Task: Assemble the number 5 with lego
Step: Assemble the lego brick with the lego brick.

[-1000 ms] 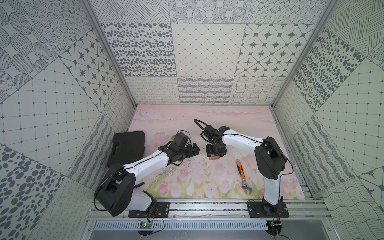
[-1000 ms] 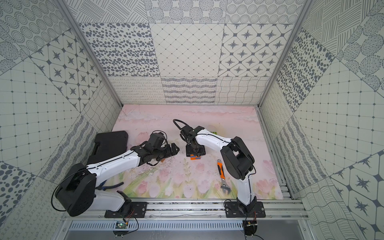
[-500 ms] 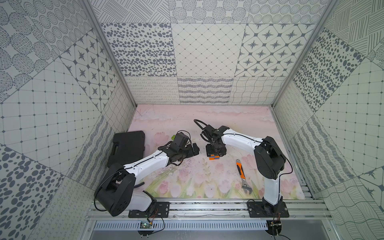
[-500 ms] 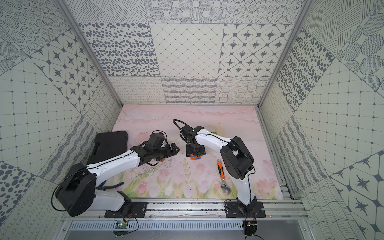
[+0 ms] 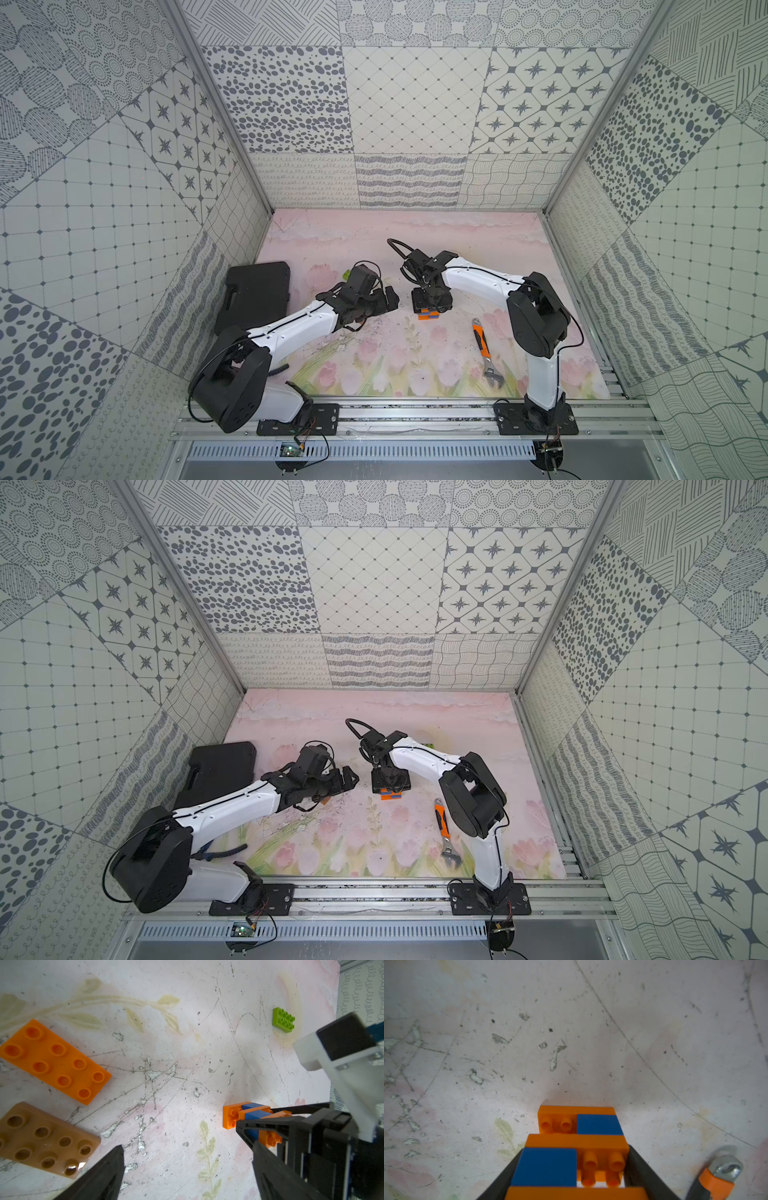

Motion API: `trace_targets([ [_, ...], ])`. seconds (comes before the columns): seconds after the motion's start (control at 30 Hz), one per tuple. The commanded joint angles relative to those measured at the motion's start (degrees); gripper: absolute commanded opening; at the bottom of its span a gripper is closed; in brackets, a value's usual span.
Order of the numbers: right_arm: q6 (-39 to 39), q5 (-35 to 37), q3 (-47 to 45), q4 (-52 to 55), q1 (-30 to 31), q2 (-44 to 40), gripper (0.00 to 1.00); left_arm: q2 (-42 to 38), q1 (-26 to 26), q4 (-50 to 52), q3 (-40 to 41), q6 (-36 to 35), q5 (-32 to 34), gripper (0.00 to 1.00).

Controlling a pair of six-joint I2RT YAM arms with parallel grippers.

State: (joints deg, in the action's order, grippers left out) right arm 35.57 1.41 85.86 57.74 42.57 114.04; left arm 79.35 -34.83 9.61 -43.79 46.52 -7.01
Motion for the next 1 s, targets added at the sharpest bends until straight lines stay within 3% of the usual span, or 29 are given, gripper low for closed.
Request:
trace_targets([
  [0.0,-0.3,-2.3,-3.5,-2.1,-0.7,5.1,0.66,-0.7,0.0,0.3,-0.6,-0.3,0.7,0.99],
  [0.97,0.1,-3.4,-3.7,-3.0,-0.6,4.0,0.66,-0.5,0.0,-0.2,-0.4,-0.3,0.6,0.99],
])
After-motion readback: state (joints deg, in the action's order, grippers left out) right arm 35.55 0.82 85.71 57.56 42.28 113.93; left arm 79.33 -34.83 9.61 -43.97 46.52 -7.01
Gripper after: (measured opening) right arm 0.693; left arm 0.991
